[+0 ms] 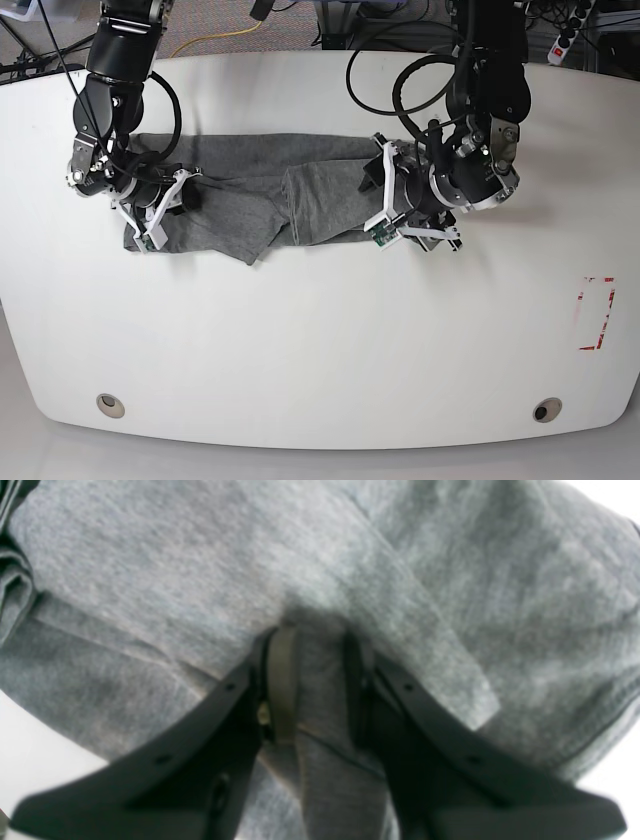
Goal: Fold the T-shirt properly
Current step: 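Lay the folded end down and release it with the left gripper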
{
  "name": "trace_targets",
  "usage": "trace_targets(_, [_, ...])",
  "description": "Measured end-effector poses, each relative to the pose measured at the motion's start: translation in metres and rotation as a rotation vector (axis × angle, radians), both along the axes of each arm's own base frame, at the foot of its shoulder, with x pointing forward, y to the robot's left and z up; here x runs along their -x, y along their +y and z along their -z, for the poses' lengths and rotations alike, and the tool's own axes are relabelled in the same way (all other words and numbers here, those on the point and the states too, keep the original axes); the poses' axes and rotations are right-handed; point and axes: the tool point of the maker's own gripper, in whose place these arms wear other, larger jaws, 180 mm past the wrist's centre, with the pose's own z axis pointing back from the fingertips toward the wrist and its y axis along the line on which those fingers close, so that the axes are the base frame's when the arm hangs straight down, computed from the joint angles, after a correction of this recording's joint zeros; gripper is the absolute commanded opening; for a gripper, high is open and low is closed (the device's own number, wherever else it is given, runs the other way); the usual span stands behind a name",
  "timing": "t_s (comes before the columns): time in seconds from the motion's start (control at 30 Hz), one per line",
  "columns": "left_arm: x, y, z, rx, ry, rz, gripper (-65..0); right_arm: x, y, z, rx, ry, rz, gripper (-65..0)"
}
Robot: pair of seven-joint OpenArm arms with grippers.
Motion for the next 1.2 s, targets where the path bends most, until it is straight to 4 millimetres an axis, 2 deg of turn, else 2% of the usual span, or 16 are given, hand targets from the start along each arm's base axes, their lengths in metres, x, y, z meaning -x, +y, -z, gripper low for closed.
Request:
trace_targets(0.17, [0.014,-0.008,0.015,-0.029,0.034,0.065,-26.5,-0.001,0.008,0.001,-0.019,-0.002,0.001,-50.4])
trace_targets(0.37, [0.036,-0.033,0.057,-0.013,0.161,0.154,-26.5,-0.001,0.01,0.0,-0.026,-0.004,0.001,-50.4])
trace_targets(0.5, [0.041,-0.042,0.071,-0.063,0.186,0.217,-26.5,-0.001,0.01,0.001,-0.025,-0.004,0.0,-50.4])
trace_targets(0.6, [0.037,-0.044,0.065,-0.077,0.153,0.229,-26.5,-0.001,0.01,-0.002,-0.016,-0.012,-0.004,-49.8])
trace_targets(0.67, [0.033,-0.046,0.052,-0.07,0.108,0.233,-26.5,-0.003,0.008,-0.008,0.006,-0.027,-0.012,-49.6])
trace_targets(0.77, [0.022,-0.047,0.018,-0.031,-0.002,0.214,-26.5,-0.008,0.007,-0.024,0.025,-0.072,-0.015,-47.4])
trace_targets(0.83, [0.01,-0.041,-0.003,-0.015,-0.067,0.184,-26.5,-0.015,0.001,-0.041,0.004,-0.128,0.016,-40.7])
trace_targets(0.87, [0.007,-0.039,-0.006,-0.011,-0.08,0.174,-26.5,-0.017,0.0,-0.048,-0.022,-0.148,0.032,-36.5])
trace_targets(0.93, [0.003,-0.03,-0.006,-0.015,-0.079,0.141,-26.5,-0.017,-0.01,-0.057,-0.066,-0.154,0.071,-26.2])
trace_targets(1.03, [0.001,-0.005,0.001,-0.035,-0.059,0.084,-26.5,-0.012,-0.027,-0.065,-0.137,-0.164,0.143,-14.9])
trace_targets(1.1, [0.001,0.016,0.007,-0.058,-0.047,0.033,-26.5,-0.011,-0.039,-0.073,-0.168,-0.188,0.183,-11.9])
trace_targets(1.2, [0.006,0.043,0.017,-0.075,-0.025,-0.03,-26.5,-0.01,-0.05,-0.081,-0.182,-0.197,0.192,-11.9])
